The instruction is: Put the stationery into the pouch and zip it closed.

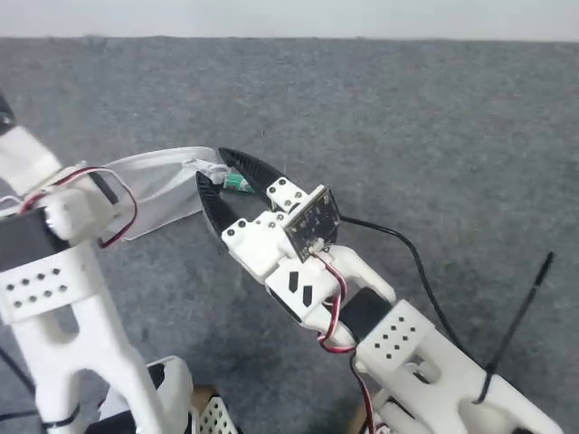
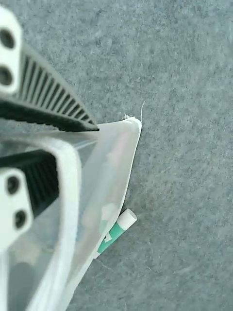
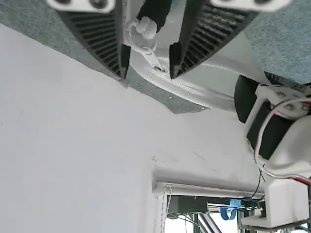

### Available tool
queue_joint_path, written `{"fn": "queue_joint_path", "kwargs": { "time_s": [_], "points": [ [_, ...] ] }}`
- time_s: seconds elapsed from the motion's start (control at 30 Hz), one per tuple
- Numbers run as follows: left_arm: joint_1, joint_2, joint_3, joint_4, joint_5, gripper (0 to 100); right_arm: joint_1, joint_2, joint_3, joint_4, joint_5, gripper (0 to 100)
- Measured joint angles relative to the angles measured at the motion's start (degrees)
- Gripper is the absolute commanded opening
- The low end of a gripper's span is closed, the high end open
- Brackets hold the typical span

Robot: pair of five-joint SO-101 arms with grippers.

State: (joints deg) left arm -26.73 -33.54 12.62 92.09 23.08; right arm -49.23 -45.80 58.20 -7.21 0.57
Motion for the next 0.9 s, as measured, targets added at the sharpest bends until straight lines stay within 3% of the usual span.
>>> {"fn": "queue_joint_path", "kwargs": {
  "time_s": [0.23,0.6,0.9],
  "points": [
    [-1.6,0.0,0.0,0.0,0.0,1,3.7,-0.8,-0.1,5.3,0.0,12.6],
    [-9.0,0.1,0.0,-1.6,2.7,1,6.9,-0.8,-7.7,30.2,0.0,13.0],
    [-9.1,0.1,0.0,-1.6,2.7,1,6.8,2.4,-8.8,33.4,3.5,13.1]
  ]
}}
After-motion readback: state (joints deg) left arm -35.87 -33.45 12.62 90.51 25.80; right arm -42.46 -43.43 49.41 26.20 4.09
